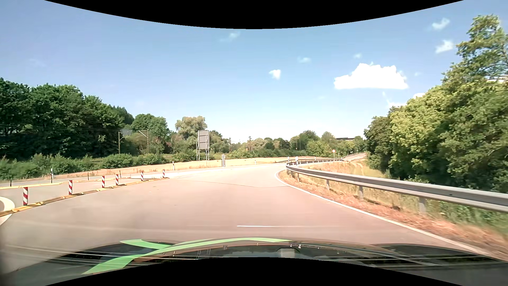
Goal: Follow the waypoints while adhering to traffic rules and regulations
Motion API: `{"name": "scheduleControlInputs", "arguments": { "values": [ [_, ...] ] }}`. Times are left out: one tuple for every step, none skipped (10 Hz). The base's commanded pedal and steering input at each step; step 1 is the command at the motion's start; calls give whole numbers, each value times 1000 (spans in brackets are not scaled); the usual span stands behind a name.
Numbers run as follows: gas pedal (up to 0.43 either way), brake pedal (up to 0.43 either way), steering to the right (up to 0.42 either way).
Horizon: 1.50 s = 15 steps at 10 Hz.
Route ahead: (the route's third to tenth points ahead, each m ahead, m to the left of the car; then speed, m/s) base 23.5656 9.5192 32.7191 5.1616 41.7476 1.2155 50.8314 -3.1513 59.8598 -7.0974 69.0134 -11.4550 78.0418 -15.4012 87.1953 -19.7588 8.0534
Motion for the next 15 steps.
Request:
{"name": "scheduleControlInputs", "arguments": {
  "values": [
    [209, 0, -100],
    [209, 0, -83],
    [209, 0, -62],
    [220, 0, -46],
    [228, 0, -24],
    [228, 0, -6],
    [228, 0, 2],
    [228, 0, 6],
    [228, 0, 13],
    [220, 0, 22],
    [220, 0, 32],
    [220, 0, 41],
    [209, 0, 46],
    [209, 0, 48],
    [220, 0, 50]
  ]
}}
